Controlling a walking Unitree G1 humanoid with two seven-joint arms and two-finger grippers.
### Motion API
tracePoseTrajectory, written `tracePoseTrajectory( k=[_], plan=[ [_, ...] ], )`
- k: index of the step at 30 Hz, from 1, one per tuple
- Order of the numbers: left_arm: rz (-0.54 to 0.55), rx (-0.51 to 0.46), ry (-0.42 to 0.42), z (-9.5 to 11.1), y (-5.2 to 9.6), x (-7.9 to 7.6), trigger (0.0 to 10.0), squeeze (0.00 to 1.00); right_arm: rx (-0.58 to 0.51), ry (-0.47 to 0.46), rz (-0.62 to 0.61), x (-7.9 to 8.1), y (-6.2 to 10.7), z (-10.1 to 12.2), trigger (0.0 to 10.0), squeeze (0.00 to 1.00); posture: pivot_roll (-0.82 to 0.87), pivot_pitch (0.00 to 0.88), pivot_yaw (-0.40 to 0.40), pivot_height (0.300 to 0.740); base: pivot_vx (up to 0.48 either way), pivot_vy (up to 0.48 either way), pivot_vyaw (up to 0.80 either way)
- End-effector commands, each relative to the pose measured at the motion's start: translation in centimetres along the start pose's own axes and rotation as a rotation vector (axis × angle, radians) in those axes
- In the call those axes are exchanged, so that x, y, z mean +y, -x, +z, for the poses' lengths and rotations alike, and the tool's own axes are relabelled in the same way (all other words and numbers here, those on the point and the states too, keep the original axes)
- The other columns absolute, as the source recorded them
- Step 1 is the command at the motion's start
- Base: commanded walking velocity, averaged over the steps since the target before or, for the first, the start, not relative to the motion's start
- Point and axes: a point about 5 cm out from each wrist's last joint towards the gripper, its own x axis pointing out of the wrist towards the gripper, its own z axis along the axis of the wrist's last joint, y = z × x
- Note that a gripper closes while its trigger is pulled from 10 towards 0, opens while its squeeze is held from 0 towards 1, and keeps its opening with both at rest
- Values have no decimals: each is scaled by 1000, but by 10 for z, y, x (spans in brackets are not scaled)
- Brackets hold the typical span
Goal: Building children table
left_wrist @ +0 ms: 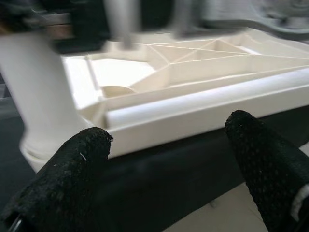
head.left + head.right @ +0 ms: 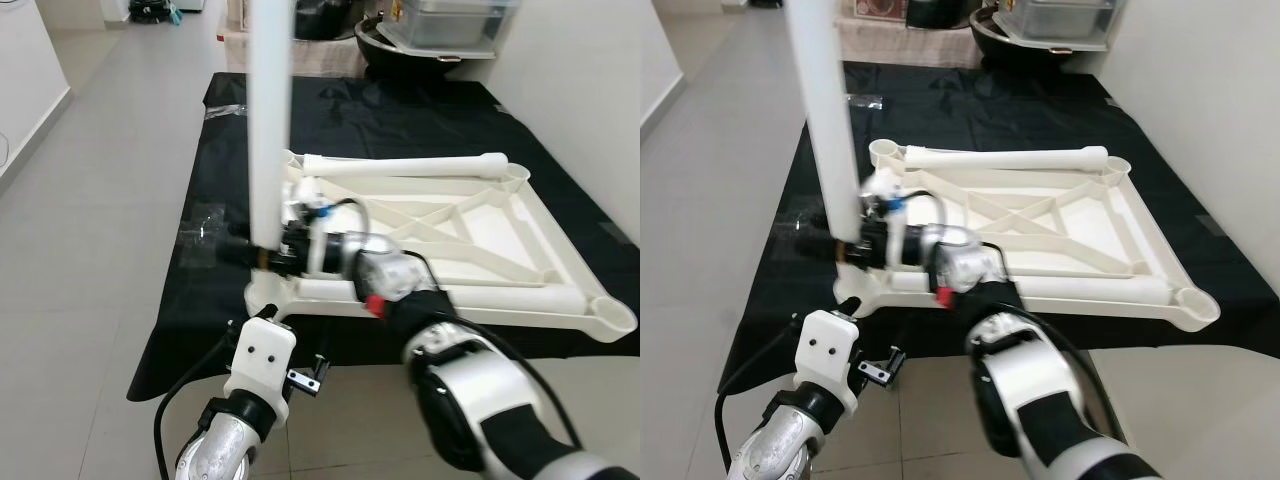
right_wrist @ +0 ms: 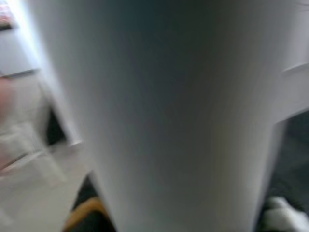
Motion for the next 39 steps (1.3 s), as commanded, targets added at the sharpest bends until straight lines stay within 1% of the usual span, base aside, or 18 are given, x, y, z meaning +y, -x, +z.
tracePoseTrajectory(
  k=[1, 6, 7, 8, 12, 20, 21, 22, 23, 24, 29, 30, 32, 33, 35, 37, 38, 39],
  plan=[
    [1, 11, 6, -2, 1, -1, 10000, 0, -2, -8, -238, -18, 5, 7, 0, 0, 111, 87, -118, 740, 0, 0, 0],
    [0, 13, 7, -2, 1, -1, 10000, 0, 9, -87, -678, -46, 23, 7, 0, 0, 105, 89, -117, 740, 0, 0, 0],
    [0, 13, 7, -2, 1, -1, 10000, 0, 9, -87, -678, -46, 23, 7, 0, 0, 105, 89, -117, 740, 0, 0, 0],
    [-1, 12, 7, -2, 1, -1, 10000, 0, 18, -108, -885, -55, 36, 2, 0, 0, 103, 92, -115, 740, 0, 0, 0],
    [-1, 12, 6, -2, 0, -1, 10000, 0, 10, -156, -1150, -62, 55, -11, 0, 0, 104, 93, -114, 740, 0, 0, 0],
    [-3, 10, 6, -2, 0, -1, 10000, 0, -9, -227, -1325, -51, 54, -23, 0, 0, 105, 94, -112, 740, 0, 0, 0],
    [-2, 10, 6, -2, 0, -1, 10000, 0, -35, -246, -1288, -47, 46, -21, 2980, 0, 105, 94, -112, 740, 0, 0, 0],
    [-2, 11, 6, -2, 0, 0, 10000, 0, -61, -239, -1277, -44, 42, -17, 10000, 0, 99, 95, -110, 740, 0, 0, 0],
    [-3, 11, 6, -2, 0, 0, 10000, 0, -88, -248, -1249, -42, 39, -14, 10000, 725, 99, 95, -110, 740, 0, 0, 0],
    [-2, 11, 6, -2, 0, 0, 10000, 0, -116, -235, -1229, -42, 39, -12, 10000, 1000, 103, 93, -112, 740, 0, 0, 0],
    [-1, 11, 6, -2, 0, 0, 10000, 0, -171, -210, -1172, -43, 40, -5, 10000, 1000, 103, 93, -112, 740, 0, 0, 0],
    [-1, 11, 7, -2, 0, 0, 10000, 0, -196, -229, -1075, -42, 36, -2, 10000, 0, 106, 94, -106, 740, 0, 0, 0],
    [0, 11, 7, -2, 0, 0, 10000, 0, -215, -208, -984, -42, 34, 3, 10000, 0, 105, 91, -110, 740, 0, 0, 0],
    [-1, 10, 7, -2, 0, 0, 10000, 0, -245, -260, -707, -40, 29, 8, 10000, 0, 104, 91, -109, 740, 0, 0, 0],
    [-1, 10, 7, -2, 0, 0, 10000, 0, -245, -260, -707, -40, 29, 8, 10000, 0, 104, 91, -109, 740, 0, 0, 0],
    [-1, 10, 7, -2, 0, 0, 10000, 0, -211, -245, -320, -30, 30, 10, 10000, 0, 102, 89, -110, 740, 0, 0, 0],
    [-1, 10, 7, -2, 0, 0, 10000, 0, -211, -245, -320, -30, 30, 10, 10000, 0, 102, 89, -110, 740, 0, 0, 0],
    [-1, 10, 6, -2, 0, 0, 10000, 0, -185, -219, -176, -25, 33, 10, 10000, 0, 104, 86, -111, 740, 0, 0, 0]
  ],
)
